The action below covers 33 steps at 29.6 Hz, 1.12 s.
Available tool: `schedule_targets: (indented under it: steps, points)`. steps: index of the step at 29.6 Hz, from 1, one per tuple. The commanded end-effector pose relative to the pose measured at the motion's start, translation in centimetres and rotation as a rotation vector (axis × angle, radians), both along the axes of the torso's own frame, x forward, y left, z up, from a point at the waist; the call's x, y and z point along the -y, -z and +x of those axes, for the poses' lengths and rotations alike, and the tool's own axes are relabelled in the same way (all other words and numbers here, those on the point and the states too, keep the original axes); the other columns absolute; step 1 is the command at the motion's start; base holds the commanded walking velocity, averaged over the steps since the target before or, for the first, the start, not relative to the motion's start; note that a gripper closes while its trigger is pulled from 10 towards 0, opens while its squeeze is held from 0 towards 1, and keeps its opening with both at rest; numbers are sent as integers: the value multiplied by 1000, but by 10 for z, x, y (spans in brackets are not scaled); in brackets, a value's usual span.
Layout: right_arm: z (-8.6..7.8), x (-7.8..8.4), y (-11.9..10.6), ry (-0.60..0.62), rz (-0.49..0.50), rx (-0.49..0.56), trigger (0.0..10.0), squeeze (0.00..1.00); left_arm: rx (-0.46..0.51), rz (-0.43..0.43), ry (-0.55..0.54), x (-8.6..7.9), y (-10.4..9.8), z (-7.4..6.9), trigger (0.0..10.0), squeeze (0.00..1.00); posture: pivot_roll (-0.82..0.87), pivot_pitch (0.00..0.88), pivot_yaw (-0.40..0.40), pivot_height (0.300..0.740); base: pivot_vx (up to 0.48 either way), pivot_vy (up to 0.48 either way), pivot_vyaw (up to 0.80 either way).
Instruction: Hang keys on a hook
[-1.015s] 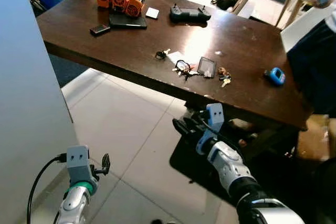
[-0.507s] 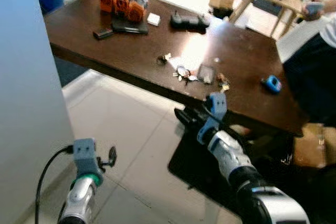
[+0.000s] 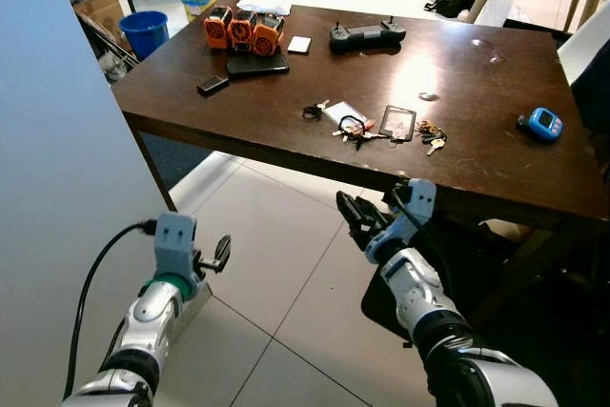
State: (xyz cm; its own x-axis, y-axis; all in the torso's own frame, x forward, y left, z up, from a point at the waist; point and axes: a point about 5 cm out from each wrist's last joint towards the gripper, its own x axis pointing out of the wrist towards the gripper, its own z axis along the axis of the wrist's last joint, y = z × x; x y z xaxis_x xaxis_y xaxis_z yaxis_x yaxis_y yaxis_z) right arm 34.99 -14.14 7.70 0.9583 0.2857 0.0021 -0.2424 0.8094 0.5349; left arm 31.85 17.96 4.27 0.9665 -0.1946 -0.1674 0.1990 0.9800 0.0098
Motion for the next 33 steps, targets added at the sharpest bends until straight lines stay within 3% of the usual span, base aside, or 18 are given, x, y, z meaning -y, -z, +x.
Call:
schedule_targets:
  steps: [1, 6, 20, 25, 33]
  points:
    - [0, 3, 0, 16, 9, 7, 10000, 0, 4, 14, 11, -1, -1, 1, 10000, 0, 122, 0, 112, 740, 0, 0, 0]
    - [2, 17, -7, 28, -36, 35, 10000, 0, 44, 105, 39, -1, -3, -1, 10000, 0, 129, 0, 74, 740, 0, 0, 0]
    - [6, 43, -21, 48, -119, 86, 10000, 0, 103, 64, -41, -21, -7, -9, 10000, 0, 128, 33, 24, 740, 0, 0, 0]
    - [7, 47, -24, 51, -128, 92, 10000, 0, 127, 79, -15, -18, -10, -8, 10000, 0, 128, 40, 12, 740, 0, 0, 0]
    - [9, 50, -28, 25, -170, 101, 10000, 0, 193, 24, -2, -9, -18, -7, 10000, 0, 128, 40, -7, 740, 215, 0, 0]
